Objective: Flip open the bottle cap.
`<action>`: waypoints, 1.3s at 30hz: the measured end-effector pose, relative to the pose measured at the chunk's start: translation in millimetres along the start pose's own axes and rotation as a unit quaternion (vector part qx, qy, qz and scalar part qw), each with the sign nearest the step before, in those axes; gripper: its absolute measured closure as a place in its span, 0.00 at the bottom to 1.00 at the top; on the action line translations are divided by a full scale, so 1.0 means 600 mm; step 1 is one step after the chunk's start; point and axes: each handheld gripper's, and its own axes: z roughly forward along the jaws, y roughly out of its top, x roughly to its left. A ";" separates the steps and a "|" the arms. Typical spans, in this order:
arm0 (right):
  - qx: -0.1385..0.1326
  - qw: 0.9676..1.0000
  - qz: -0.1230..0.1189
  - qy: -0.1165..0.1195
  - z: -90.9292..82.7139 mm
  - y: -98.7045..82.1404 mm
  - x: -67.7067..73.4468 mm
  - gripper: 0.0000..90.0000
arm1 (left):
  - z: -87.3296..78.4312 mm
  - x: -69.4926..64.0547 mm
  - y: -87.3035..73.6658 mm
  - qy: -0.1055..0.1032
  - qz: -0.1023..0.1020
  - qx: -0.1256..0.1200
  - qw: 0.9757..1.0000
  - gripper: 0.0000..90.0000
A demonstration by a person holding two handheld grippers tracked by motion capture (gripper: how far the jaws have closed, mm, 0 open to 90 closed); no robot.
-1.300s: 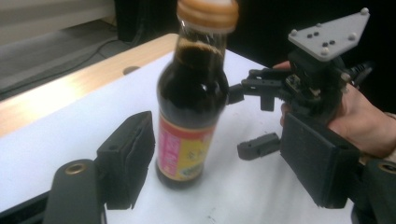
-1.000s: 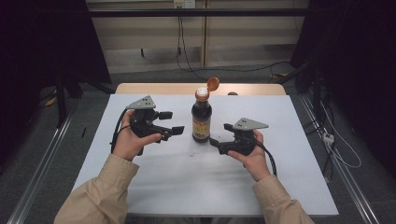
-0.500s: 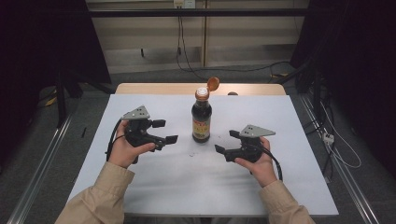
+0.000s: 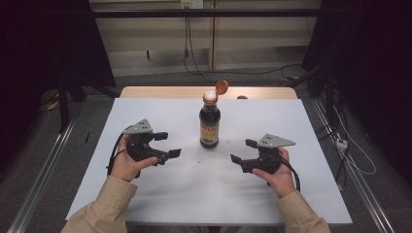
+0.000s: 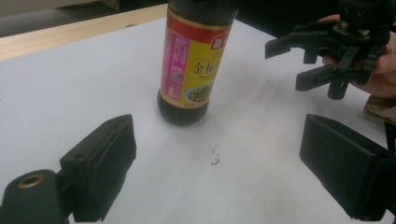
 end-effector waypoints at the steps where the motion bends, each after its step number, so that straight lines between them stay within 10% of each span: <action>1: -0.001 1.000 0.000 0.001 -0.003 -0.001 0.000 0.17 | 0.000 0.000 -0.002 0.000 -0.001 -0.001 1.000 0.12; 39: -0.013 1.000 0.007 -0.012 -0.088 -0.047 0.000 0.17 | -0.042 0.000 -0.079 0.026 -0.008 0.015 1.000 0.11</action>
